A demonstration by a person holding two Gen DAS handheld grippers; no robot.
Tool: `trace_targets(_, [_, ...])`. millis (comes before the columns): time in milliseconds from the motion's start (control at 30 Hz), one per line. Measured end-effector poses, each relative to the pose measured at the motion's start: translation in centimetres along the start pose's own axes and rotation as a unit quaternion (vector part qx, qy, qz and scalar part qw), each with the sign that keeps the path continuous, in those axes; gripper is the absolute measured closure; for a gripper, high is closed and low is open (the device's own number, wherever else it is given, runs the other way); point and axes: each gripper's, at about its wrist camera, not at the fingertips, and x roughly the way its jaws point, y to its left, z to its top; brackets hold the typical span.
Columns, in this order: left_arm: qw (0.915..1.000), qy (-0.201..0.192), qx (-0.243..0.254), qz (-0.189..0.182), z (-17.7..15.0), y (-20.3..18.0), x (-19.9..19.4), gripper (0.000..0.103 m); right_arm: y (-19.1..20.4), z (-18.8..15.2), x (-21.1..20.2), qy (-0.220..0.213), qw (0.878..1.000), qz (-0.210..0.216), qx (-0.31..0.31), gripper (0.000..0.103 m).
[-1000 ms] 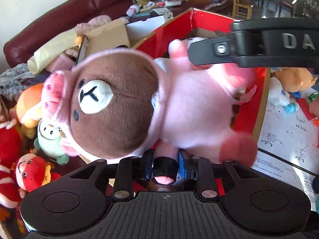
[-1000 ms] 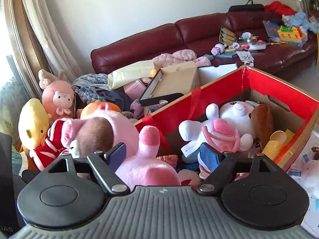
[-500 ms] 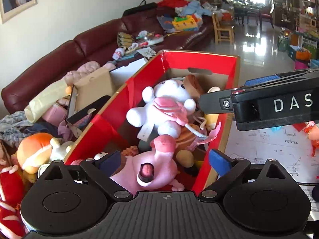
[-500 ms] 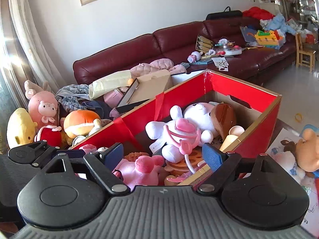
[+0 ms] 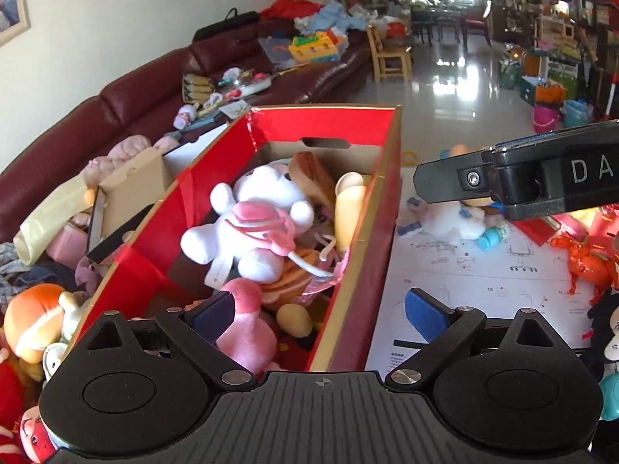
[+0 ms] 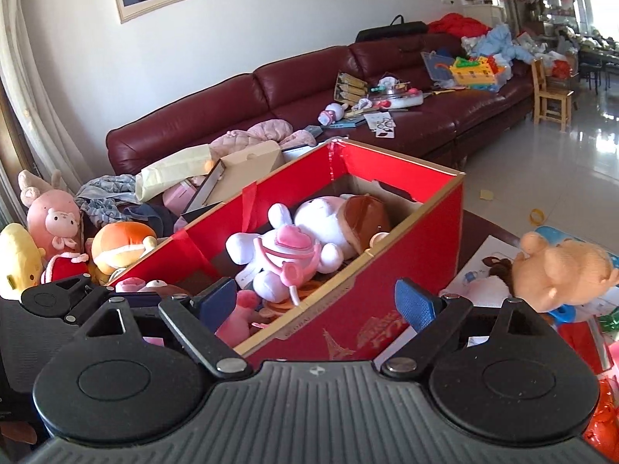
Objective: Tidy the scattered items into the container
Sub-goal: 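Open both tools over the box and move them back to the table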
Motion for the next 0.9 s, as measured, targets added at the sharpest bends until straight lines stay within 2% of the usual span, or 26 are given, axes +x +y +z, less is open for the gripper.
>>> trace_targets(267, [0.9968, 0.000, 0.058, -0.056, 0.9, -5.6, 1.8, 0.003, -5.3, -1.2, -4.0, -0.006, 0.997, -0.070, 0.038, 0.011])
trace_targets(500, [0.9885, 0.022, 0.095, -0.115, 0.2, -10.9, 3.6, 0.003, -9.7, -3.9, -7.3, -0.009, 0.988, -0.129, 0.081, 0.010])
trace_targets(700, [0.9769, 0.052, 0.130, -0.161, -1.5, -15.9, 5.3, 0.003, -13.7, -7.9, -9.2, 0.006, 0.973, -0.187, 0.136, 0.010])
trace_targets(900, [0.9658, 0.068, 0.161, -0.192, -3.0, -20.2, 5.9, 0.003, -17.9, -12.4, -12.3, 0.017, 0.950, -0.245, 0.192, 0.010])
